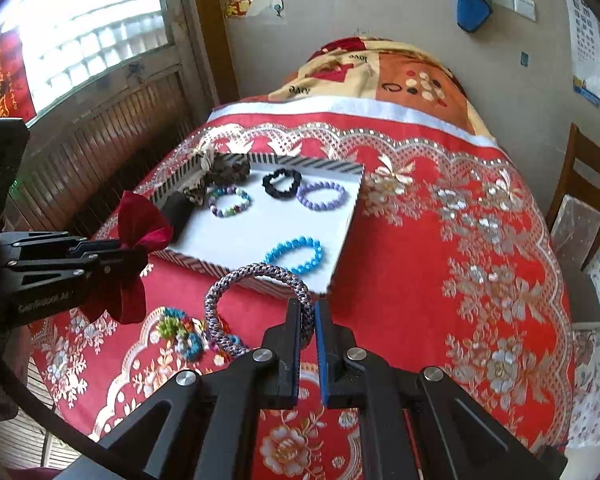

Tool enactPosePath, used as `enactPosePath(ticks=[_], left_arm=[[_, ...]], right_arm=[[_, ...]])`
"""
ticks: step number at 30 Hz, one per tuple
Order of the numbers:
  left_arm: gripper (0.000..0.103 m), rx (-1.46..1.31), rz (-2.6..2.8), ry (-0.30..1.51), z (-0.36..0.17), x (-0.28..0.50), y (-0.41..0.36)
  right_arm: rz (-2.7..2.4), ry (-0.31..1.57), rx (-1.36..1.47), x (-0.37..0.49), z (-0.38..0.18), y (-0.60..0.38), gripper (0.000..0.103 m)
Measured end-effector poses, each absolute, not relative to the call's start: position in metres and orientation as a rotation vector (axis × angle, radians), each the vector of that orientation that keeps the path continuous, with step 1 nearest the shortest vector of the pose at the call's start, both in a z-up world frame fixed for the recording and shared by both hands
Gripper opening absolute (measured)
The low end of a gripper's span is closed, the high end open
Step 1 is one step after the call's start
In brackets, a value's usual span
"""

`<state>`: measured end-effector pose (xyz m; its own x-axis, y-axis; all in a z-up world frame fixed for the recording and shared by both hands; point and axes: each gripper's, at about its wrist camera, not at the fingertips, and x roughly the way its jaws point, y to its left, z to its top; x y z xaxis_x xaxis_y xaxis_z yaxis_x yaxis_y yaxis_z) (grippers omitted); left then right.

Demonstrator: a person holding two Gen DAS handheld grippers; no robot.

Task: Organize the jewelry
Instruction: 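Carry the red bow and silver bracelet into the tray and open both tools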

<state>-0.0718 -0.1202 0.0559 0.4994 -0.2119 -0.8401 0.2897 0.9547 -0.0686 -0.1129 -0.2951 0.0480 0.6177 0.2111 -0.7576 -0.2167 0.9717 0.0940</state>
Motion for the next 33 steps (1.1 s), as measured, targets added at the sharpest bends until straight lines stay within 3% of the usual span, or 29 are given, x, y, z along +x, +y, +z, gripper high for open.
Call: enactPosePath(ticks=[33], left_arm=[[0.015,0.064,-0.199,1.012,0.045,-0.009,-0.094]], right_arm=[[0.283,0.881,-0.021,-0.052,0.051,-0.265,0.006]])
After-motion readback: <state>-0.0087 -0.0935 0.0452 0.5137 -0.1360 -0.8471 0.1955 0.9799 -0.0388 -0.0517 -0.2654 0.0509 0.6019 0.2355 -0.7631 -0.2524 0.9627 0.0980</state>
